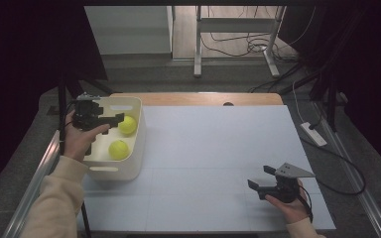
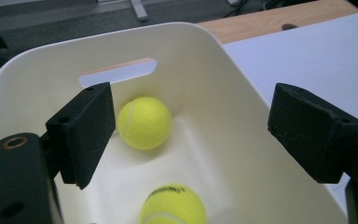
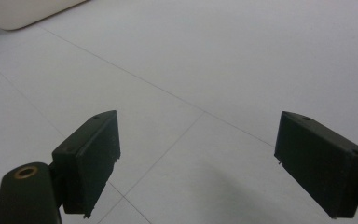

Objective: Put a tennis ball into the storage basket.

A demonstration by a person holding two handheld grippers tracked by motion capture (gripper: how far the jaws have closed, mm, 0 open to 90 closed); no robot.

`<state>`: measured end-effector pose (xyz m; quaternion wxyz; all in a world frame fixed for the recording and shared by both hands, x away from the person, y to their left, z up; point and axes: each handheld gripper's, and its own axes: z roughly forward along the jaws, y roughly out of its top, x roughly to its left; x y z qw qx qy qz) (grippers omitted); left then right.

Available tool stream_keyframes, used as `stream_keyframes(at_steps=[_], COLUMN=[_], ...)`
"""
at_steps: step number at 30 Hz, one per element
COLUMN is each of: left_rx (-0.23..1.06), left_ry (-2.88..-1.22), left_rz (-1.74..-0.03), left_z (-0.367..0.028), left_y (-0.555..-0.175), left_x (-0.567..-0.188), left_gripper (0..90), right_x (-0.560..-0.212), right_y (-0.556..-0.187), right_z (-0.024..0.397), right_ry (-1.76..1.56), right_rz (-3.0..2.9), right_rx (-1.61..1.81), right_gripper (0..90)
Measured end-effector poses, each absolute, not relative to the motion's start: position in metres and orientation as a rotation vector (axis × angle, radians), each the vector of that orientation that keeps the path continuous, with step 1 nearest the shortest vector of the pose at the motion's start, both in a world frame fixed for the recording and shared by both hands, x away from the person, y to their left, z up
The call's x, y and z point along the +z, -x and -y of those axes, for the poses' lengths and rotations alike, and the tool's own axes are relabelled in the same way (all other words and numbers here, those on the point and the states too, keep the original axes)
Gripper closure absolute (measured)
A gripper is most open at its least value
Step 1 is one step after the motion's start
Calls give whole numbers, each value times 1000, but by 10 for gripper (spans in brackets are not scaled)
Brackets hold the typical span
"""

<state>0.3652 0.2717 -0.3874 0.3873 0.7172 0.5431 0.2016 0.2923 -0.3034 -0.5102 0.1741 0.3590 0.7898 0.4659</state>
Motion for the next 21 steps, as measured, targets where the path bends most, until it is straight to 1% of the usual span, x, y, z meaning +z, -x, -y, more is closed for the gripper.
stream_keyframes(at_steps=[18, 21], left_rx=[466, 462], left_ry=[-1812, -1807], left_rz=[-1228, -1194], left_z=[-259, -256], left_y=[-339, -330], left_x=[-389, -390], left_gripper=[166, 168], right_x=[-509, -510], right_y=[-296, -297], right_z=[306, 306], right_ry=[-1028, -1030], right_rz=[-2228, -2231], right_rx=[1348, 1344], right_gripper=[142, 143])
